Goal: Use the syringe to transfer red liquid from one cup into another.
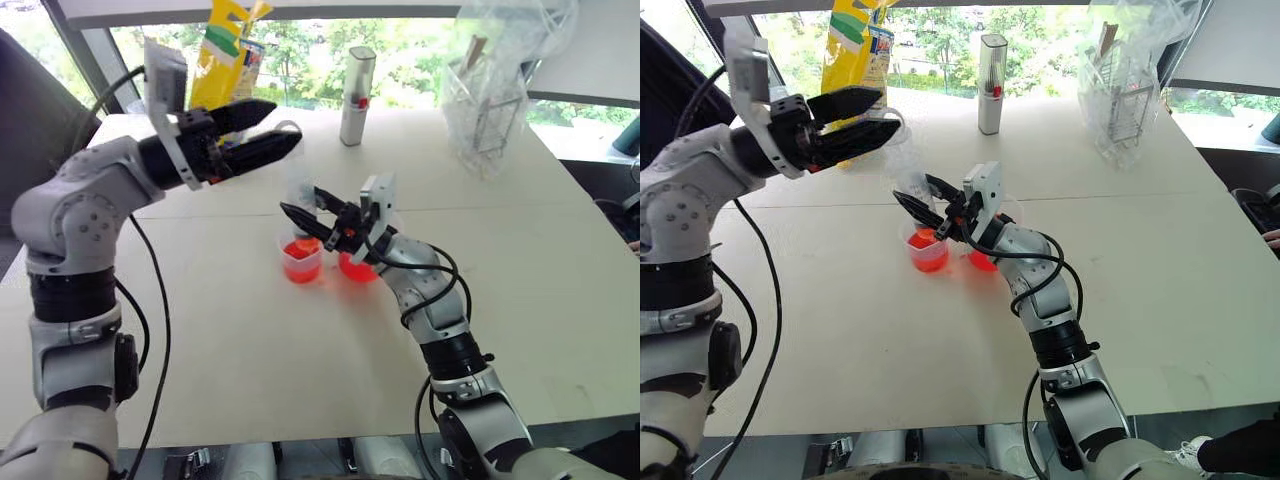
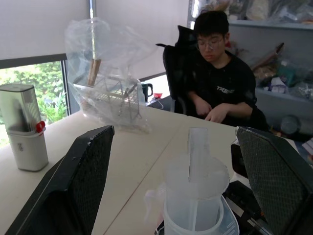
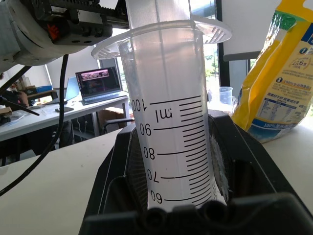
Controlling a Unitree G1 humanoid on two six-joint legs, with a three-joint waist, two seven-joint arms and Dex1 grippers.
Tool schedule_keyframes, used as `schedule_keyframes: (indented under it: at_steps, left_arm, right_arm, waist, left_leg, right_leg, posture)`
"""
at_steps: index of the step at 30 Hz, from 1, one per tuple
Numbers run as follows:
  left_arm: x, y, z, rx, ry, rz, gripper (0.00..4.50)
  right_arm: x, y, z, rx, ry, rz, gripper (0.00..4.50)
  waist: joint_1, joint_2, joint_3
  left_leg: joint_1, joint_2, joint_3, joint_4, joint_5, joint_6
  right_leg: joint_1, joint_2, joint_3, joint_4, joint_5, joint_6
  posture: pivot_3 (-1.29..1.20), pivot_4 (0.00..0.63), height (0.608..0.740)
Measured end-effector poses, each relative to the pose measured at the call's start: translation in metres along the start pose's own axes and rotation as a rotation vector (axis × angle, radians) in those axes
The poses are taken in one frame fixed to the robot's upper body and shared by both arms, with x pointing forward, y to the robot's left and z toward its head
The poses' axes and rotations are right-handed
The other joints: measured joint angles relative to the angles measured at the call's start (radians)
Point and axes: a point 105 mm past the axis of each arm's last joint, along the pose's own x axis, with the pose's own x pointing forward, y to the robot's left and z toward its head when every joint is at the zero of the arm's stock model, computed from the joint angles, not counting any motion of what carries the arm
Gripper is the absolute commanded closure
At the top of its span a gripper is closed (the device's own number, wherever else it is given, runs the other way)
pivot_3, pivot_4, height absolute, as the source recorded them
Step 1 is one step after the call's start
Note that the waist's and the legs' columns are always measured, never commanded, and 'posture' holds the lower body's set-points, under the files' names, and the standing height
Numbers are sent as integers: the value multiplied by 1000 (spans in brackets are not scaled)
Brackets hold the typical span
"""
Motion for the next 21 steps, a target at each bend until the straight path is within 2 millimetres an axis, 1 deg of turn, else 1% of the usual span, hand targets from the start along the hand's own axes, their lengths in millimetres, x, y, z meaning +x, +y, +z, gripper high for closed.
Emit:
schedule_keyframes:
  at_steps: [1, 2, 4, 9, 10, 11, 18, 21]
  left_arm:
    - [1, 1, -1, 0, 1, 1, 412]
    - [1, 1, -2, 0, 4, 4, 649]
    - [1, 3, -3, 0, 9, 11, 1261]
    - [4, 1, -3, 3, 4, -11, 3651]
    - [4, -1, -3, 3, 4, -21, 4213]
    - [4, -2, -3, 0, 2, -29, 4466]
    - [4, -7, -5, 39, 19, -45, 4466]
    - [2, -8, -10, 68, 35, -42, 4466]
  right_arm:
    - [0, 0, 0, 0, 0, 0, 3140]
    - [0, 0, 0, 0, 0, -1, 3140]
    - [0, 0, 0, -1, 1, -3, 3140]
    - [0, -1, -1, -4, 4, -9, 3140]
    - [0, -1, -1, -7, 6, -14, 3140]
    - [0, -2, -1, -8, 7, -16, 3140]
    - [0, -1, -2, -12, 16, -12, 3140]
    - [0, 0, -5, -3, 26, -10, 3140]
  waist:
    - [0, 0, 0]
    - [0, 0, 0]
    - [1, 0, 0]
    - [2, 0, 0]
    - [2, 0, 0]
    - [1, 0, 0]
    - [1, 0, 0]
    - [1, 0, 0]
  left_leg:
    - [0, 0, 0, 0, 0, 0]
    - [0, 0, 0, 0, 0, 0]
    - [0, 0, 0, 0, 0, 0]
    - [0, 0, 0, 0, 0, 0]
    - [0, 0, 0, 0, 0, 0]
    - [0, 0, 0, 0, 0, 0]
    - [0, 0, 0, 0, 0, 0]
    - [0, 0, 0, 0, 0, 0]
  right_leg:
    - [0, 0, 0, 0, 0, 0]
    - [0, 1, 0, 0, 0, 0]
    - [0, 1, 0, 0, 0, 0]
    - [0, 0, 0, 0, 0, 0]
    - [0, 0, 0, 0, 0, 0]
    - [0, 0, 0, 0, 0, 0]
    - [0, 0, 0, 0, 0, 0]
    - [0, 0, 0, 0, 0, 0]
  posture:
    - [0, 150, 740]
    - [0, 150, 740]
    - [0, 150, 740]
    - [0, 150, 740]
    - [0, 150, 740]
    - [0, 150, 740]
    - [0, 150, 740]
    - [0, 150, 740]
